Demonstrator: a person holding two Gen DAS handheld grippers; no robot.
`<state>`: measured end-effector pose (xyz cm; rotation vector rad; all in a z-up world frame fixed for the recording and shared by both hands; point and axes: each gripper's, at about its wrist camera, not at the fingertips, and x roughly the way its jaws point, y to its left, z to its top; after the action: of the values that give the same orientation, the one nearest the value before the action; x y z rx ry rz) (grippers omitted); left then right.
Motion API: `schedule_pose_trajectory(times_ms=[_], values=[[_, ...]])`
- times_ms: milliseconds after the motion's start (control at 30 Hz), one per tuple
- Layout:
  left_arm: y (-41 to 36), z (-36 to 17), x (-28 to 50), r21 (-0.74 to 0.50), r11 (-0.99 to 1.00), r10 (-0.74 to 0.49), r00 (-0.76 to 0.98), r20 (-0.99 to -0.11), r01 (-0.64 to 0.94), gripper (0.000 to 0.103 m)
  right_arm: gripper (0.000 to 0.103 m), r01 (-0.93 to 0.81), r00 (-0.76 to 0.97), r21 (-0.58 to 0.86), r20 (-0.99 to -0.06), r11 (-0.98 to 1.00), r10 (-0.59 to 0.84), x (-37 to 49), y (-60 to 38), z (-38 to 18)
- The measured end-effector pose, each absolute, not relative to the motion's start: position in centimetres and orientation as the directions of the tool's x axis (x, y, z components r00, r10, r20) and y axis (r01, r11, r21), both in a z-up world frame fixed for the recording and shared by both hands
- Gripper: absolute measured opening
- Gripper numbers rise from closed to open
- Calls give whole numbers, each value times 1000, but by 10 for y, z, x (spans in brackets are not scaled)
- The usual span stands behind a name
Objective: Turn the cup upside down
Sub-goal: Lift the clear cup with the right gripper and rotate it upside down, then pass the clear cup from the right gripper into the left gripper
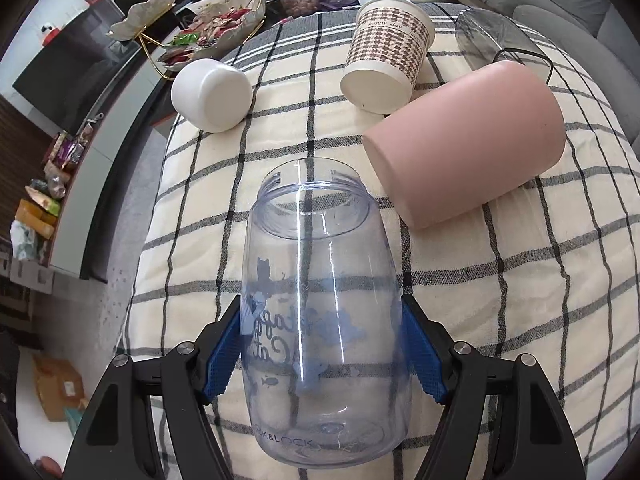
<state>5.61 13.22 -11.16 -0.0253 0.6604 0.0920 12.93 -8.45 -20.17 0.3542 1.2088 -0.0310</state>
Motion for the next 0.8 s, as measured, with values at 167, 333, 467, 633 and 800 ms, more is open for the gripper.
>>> schedule_pose_trajectory(times_ms=[167,333,467,633,800], values=[[132,-109,56,6,996,70,785,-615,-84,103,79,210,359,265,-916,941,178,130,-86,-202],[129,-101,52,10,997,68,792,-607,-78,103,89,191,392,264,-903,945,173,125,-87,-189],[120,-88,47,0,997,58,807,-588,-72,103,89,195,420,280,-890,940,177,114,-99,-170],[86,-82,32,-57,998,1,839,-544,-38,103,90,201,525,255,-843,946,116,83,-134,-132],[33,-91,13,-78,994,-105,874,-474,77,103,93,273,629,181,-777,945,-33,37,-192,-97]])
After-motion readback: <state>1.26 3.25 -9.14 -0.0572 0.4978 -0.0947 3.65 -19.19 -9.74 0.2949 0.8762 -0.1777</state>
